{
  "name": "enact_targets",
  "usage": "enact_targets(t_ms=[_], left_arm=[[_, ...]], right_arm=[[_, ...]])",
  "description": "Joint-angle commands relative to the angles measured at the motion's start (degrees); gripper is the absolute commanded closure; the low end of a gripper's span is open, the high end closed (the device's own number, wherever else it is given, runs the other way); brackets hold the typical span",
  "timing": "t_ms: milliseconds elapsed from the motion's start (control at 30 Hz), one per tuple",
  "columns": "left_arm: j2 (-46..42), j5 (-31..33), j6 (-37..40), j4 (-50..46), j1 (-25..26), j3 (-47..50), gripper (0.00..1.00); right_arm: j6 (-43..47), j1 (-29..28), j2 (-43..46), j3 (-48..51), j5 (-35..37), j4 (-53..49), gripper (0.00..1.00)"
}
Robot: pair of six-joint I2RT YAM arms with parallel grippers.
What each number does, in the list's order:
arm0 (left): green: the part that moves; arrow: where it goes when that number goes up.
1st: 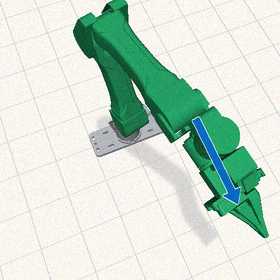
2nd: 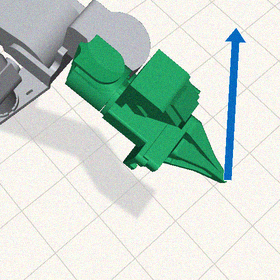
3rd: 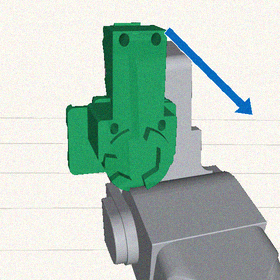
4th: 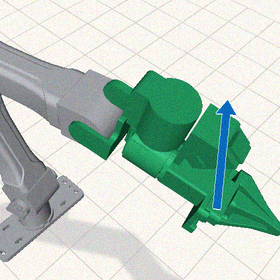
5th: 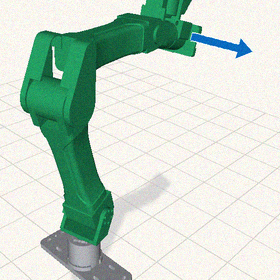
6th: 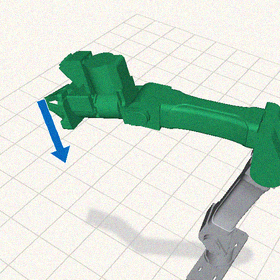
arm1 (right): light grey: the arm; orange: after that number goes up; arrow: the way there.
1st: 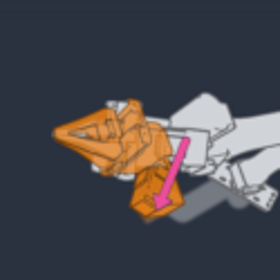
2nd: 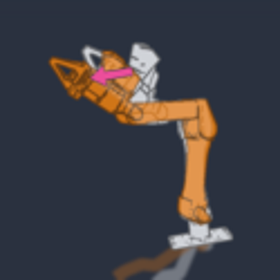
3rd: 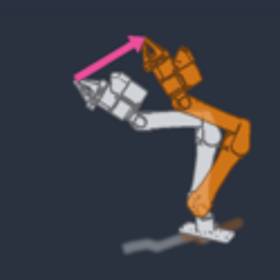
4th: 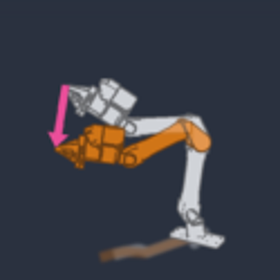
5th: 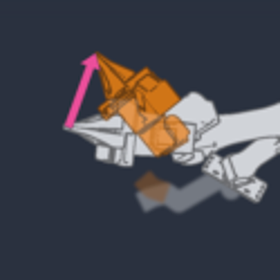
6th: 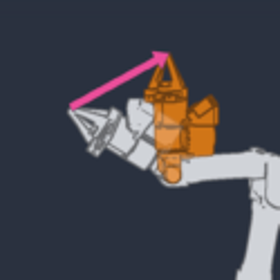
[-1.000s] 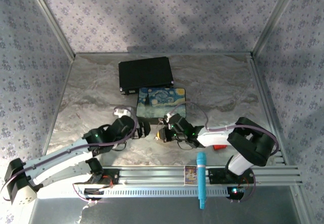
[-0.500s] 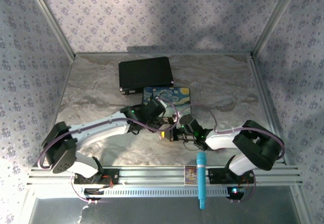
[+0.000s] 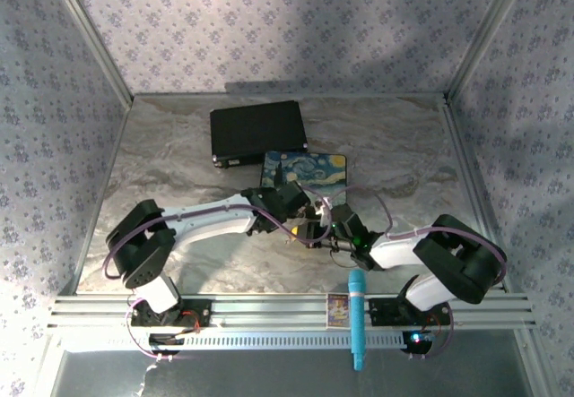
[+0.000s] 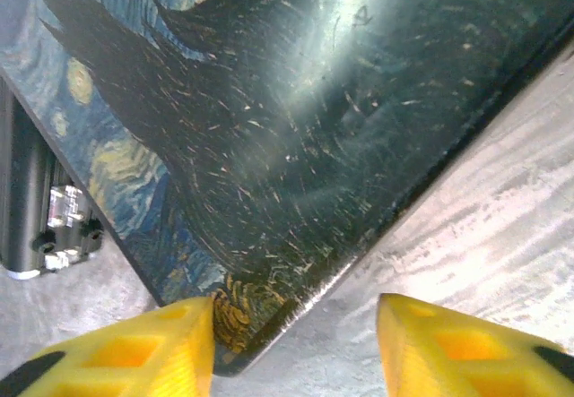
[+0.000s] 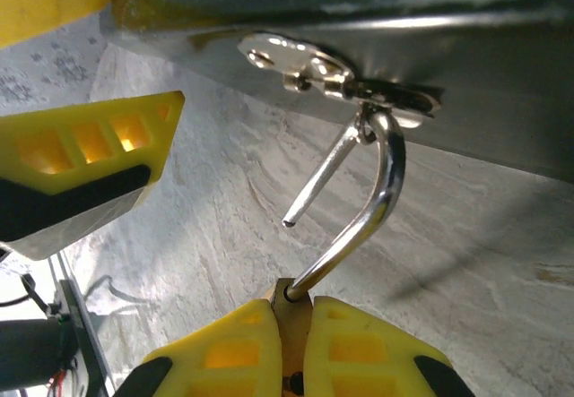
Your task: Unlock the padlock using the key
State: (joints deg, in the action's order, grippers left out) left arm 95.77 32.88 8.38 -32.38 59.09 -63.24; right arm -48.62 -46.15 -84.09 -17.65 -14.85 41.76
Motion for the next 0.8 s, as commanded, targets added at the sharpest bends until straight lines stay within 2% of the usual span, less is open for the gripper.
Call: enact_targets(t_ms=[0, 300, 567, 667, 767], left_arm=[[5.35, -6.49, -1.74, -5.26, 1.71, 1.38, 0.56], [6.81, -7.82, -4.07, -6.13, 3.06, 1.82, 0.64], [6.53, -8.92, -3.03, -6.04, 2.96, 2.57, 0.64], [6.54, -9.16, -2.66, -5.46, 2.72, 3.13, 0.65], [6.45, -9.40, -3.00, -5.81, 2.61, 3.21, 0.66]], right_arm=[[-7.46, 1.78, -1.74, 3.03, 2.18, -0.38, 0.99], [-10.97, 2.52, -0.14, 5.90, 9.86, 2.40, 1.00], [-7.85, 7.00, -0.07, 5.41, 3.40, 3.65, 1.00], [-6.45, 8.49, 1.03, 4.40, 2.64, 0.32, 1.00], [-7.22, 11.01, 1.03, 5.52, 0.54, 2.66, 1.00]])
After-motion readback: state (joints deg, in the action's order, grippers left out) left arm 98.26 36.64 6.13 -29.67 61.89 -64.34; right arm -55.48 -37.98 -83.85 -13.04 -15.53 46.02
